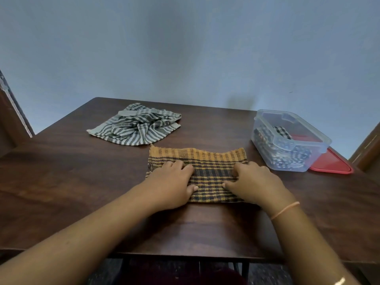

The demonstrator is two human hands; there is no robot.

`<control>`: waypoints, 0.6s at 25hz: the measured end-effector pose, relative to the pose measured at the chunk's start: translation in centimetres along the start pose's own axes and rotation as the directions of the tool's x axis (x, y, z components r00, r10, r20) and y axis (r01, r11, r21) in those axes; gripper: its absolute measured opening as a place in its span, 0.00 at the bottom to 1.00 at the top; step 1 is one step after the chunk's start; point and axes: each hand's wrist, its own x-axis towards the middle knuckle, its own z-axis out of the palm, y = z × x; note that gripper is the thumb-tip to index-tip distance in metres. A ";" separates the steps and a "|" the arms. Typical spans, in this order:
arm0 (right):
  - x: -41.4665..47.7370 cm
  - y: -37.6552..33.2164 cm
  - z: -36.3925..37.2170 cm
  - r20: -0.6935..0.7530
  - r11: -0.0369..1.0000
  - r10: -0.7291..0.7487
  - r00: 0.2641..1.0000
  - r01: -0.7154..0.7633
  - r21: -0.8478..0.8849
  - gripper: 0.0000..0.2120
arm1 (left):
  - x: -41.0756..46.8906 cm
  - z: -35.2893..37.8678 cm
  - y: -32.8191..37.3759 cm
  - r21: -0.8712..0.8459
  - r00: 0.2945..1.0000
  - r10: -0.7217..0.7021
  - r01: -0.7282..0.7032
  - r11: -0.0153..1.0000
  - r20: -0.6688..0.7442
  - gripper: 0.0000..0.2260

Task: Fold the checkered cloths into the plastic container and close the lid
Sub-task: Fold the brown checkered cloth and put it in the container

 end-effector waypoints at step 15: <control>7.9 2.1 -0.9 -0.008 0.880 0.066 0.998 -0.054 0.471 0.21 | 2.5 1.4 11.1 0.149 0.888 0.378 -0.350 0.925 -0.263 0.17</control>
